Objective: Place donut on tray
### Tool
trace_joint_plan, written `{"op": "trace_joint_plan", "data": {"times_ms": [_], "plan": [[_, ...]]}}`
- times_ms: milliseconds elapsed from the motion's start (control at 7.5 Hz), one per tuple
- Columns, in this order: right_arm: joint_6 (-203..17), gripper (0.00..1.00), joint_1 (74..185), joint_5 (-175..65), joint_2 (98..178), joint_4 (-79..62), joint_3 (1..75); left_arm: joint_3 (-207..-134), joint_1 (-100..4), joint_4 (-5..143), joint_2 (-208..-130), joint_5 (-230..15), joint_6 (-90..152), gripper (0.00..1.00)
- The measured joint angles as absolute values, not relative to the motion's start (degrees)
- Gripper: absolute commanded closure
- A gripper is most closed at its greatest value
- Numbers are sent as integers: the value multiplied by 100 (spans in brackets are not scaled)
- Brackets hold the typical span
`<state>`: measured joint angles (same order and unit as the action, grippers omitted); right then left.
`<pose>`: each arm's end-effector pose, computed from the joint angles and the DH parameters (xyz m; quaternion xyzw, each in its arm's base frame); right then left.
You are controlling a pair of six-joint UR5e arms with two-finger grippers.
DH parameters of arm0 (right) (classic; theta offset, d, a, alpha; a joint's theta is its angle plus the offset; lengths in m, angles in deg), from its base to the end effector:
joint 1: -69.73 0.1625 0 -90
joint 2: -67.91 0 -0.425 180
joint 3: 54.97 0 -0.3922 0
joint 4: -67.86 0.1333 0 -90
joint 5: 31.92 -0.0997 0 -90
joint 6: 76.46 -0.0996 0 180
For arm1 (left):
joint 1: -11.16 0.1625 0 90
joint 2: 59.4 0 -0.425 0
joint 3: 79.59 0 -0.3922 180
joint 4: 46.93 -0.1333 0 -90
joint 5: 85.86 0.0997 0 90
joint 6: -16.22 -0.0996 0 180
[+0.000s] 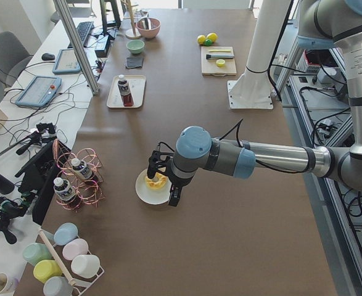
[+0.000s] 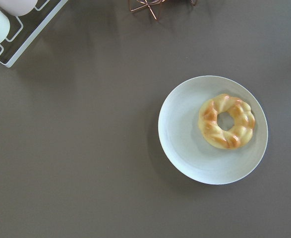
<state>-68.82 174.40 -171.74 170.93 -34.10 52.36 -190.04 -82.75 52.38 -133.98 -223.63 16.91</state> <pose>0.1530 -0.3585 0.6241 0.0219 -0.4240 0.0835 0.9015 -0.0861 -0.3859 0.5780 0.1254 0.3984 0.0141 0.9085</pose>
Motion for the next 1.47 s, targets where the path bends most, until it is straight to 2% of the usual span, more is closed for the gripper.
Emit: {"op": "trace_joint_plan", "data": {"times_ms": [533,1467], "plan": [[-6862,0,17440,-17234,17359,-3025,5243,-18999,-8254,5236,-13294,-22361,1660,3],[-6855,0,17421,-17033,17378,-2748,5173,-18940,-8143,5183,-13277,-22338,1662,3]]}}
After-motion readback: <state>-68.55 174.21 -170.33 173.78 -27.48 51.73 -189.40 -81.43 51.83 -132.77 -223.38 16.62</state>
